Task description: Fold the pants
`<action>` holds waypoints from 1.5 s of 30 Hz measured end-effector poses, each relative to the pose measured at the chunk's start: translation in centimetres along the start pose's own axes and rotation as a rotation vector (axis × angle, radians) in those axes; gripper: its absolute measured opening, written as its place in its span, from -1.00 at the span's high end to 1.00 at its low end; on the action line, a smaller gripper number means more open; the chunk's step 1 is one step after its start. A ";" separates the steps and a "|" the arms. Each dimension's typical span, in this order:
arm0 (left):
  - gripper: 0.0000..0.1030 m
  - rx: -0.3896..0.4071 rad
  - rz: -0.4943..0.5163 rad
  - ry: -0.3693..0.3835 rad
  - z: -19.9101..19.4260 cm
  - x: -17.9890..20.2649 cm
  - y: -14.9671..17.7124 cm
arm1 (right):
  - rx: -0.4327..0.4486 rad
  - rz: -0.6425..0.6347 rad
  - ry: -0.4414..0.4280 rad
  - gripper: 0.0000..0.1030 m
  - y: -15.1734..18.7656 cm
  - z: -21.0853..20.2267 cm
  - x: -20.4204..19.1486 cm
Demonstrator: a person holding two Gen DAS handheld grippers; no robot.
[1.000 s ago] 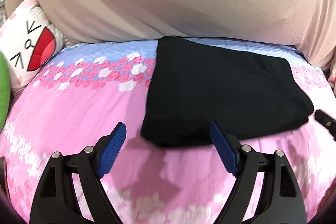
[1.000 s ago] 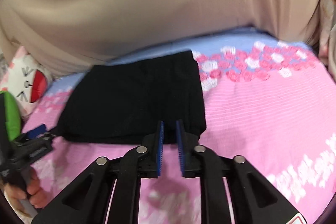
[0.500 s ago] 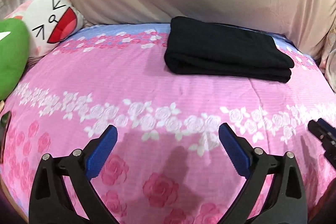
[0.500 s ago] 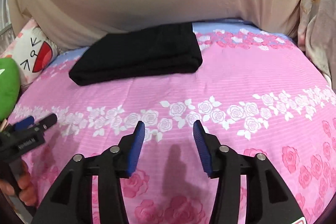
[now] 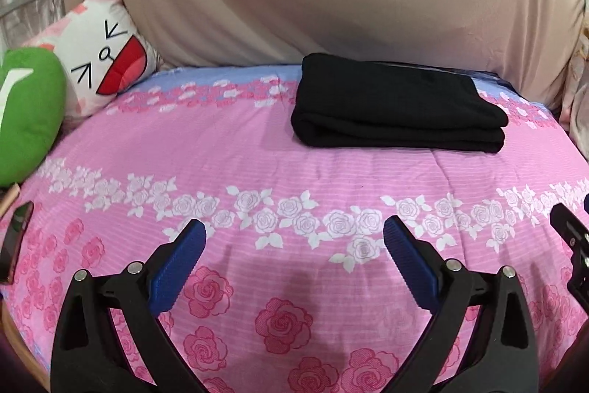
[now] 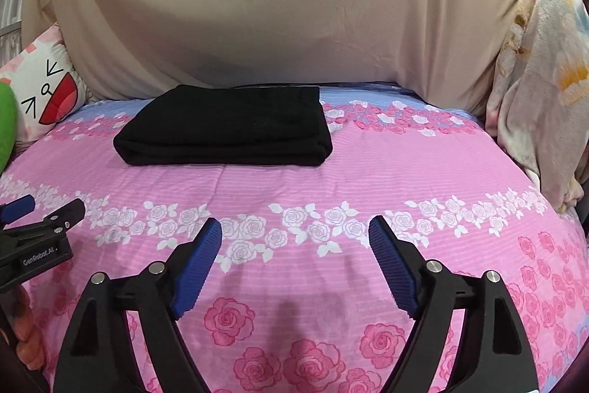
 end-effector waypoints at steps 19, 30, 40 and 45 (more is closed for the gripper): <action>-0.91 0.110 -0.048 0.027 -1.4 -0.1 -1.2 | 0.012 0.037 0.027 -0.67 -0.1 -0.1 -0.3; -0.91 0.054 0.001 0.035 1.2 1.0 -1.7 | -0.064 0.059 0.056 -0.67 -0.1 1.8 -0.1; -0.91 0.033 -0.012 0.054 1.7 0.7 -1.6 | -0.062 0.035 0.086 -0.67 0.0 1.8 -0.5; -0.91 0.034 -0.010 0.058 1.6 0.7 -1.6 | -0.065 0.018 0.096 -0.67 0.0 1.8 -0.8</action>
Point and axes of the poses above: each gripper's, at about its wrist camera, not at the fingertips, and z roughly the way its jaws point, x to its right, y to its underside, the point moved 4 cm from there along z, roughly the way its jaws point, and after that the axes turned 4 degrees about -x, right-handed, at the moved point
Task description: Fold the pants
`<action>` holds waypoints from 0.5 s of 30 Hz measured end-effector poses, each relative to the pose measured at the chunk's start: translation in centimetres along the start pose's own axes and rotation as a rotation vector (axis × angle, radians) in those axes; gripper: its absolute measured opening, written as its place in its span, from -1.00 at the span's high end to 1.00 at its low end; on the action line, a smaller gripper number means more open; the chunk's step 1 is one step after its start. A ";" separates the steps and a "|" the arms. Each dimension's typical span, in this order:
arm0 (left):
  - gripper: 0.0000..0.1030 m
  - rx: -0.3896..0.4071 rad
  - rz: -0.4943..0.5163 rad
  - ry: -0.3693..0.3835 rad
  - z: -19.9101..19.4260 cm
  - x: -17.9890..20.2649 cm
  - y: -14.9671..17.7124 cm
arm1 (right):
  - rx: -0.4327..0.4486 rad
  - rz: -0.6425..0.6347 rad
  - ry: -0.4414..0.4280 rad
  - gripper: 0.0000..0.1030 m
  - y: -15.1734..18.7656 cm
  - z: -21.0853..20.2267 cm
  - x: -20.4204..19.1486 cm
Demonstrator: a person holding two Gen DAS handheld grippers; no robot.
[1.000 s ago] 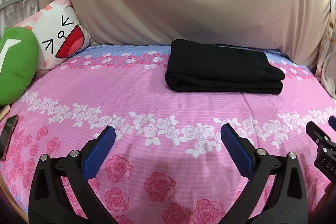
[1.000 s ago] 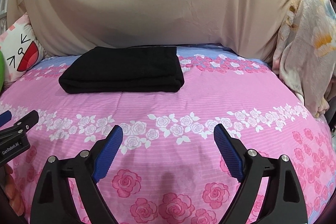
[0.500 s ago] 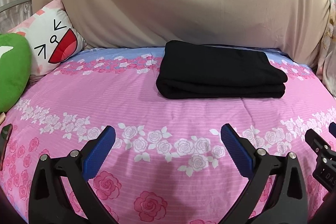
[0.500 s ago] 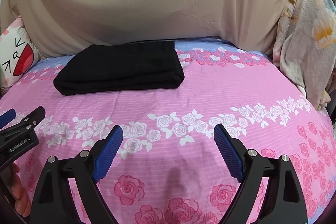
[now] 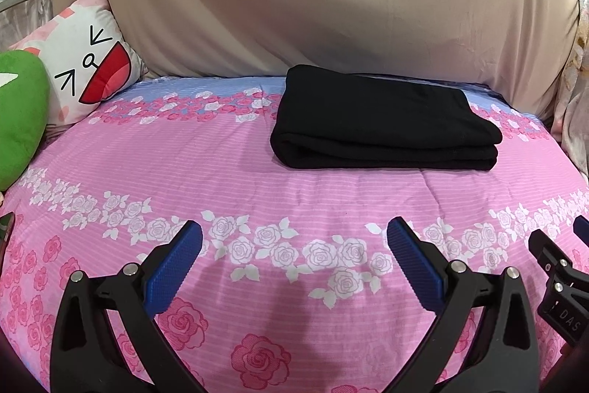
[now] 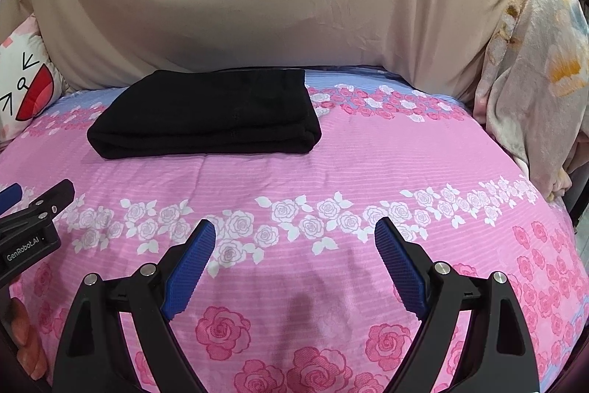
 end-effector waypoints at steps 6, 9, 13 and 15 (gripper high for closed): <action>-0.91 0.014 0.005 0.000 -0.3 0.1 0.0 | -0.004 -0.006 0.005 -0.67 0.0 0.0 -0.2; -0.91 0.018 0.005 -0.002 -0.4 0.1 0.0 | -0.002 -0.004 0.005 -0.67 0.0 -0.1 -0.2; -0.91 0.020 0.010 -0.001 -0.4 0.2 0.0 | -0.002 -0.008 0.004 -0.67 -0.1 0.1 -0.1; -0.91 0.018 0.012 0.000 -0.4 0.2 0.0 | -0.002 -0.006 0.004 -0.67 -0.1 0.1 -0.2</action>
Point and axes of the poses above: each gripper's, at about its wrist camera, not at the fingertips, and z roughly the way its jaws point, x to its right, y to its underside, the point moved 4 cm from there along z, roughly the way its jaws point, and after that the axes turned 4 degrees about -x, right-handed, at the moved point
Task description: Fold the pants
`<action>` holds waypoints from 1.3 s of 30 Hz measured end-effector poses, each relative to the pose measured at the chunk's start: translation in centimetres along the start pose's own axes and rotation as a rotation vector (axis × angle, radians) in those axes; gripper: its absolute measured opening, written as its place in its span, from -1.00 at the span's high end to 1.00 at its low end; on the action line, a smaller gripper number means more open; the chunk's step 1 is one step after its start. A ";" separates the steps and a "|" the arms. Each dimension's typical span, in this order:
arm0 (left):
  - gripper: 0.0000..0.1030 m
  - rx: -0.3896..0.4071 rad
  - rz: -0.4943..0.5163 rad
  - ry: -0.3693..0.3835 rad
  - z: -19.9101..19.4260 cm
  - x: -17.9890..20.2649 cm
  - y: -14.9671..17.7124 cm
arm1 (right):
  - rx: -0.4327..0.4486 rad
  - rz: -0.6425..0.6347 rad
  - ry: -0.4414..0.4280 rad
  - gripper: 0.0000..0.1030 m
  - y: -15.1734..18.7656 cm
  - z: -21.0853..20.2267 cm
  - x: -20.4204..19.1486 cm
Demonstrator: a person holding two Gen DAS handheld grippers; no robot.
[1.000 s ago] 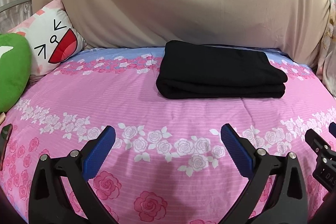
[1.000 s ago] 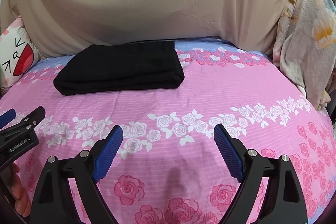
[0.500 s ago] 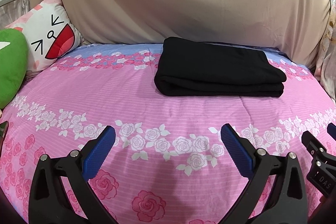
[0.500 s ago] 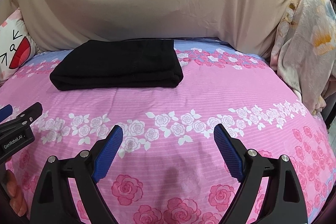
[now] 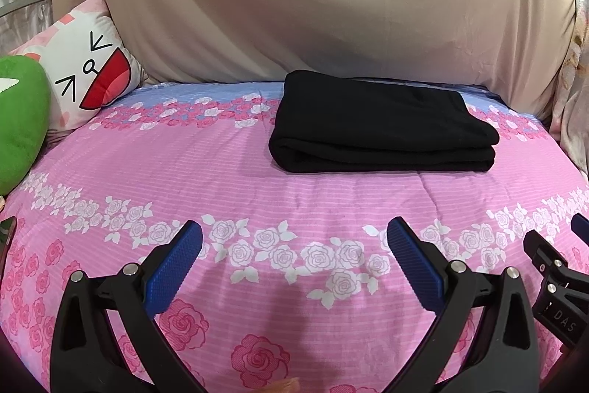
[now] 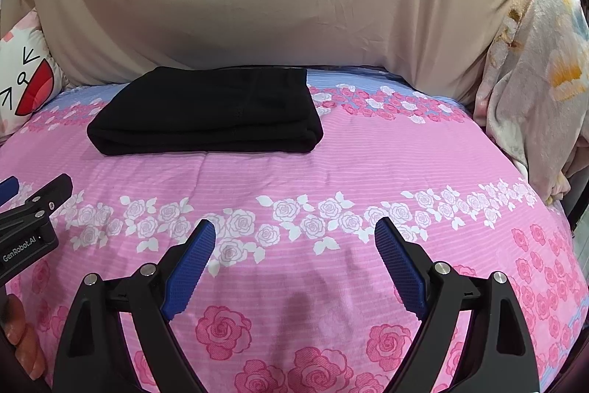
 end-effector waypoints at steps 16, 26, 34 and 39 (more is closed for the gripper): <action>-0.91 -0.005 0.007 0.022 0.1 0.2 0.1 | -0.002 -0.001 0.000 -0.67 0.1 0.1 -0.1; -0.91 -0.005 -0.017 0.043 0.2 -0.2 0.1 | -0.004 -0.006 -0.003 -0.67 0.1 0.2 0.0; -0.91 -0.022 0.003 0.009 0.5 0.2 0.2 | -0.006 -0.008 -0.006 -0.67 0.1 0.4 0.2; -0.91 -0.032 0.020 0.010 0.7 0.5 0.3 | -0.006 -0.008 -0.007 -0.68 0.1 0.4 0.2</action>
Point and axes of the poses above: each gripper's, at about its wrist camera, not at the fingertips, and z roughly the way its jaws point, x to its right, y to its underside, the point moved 4 cm from there along z, roughly the way its jaws point, and after that the axes turned 4 degrees about -x, right-handed, at the moved point
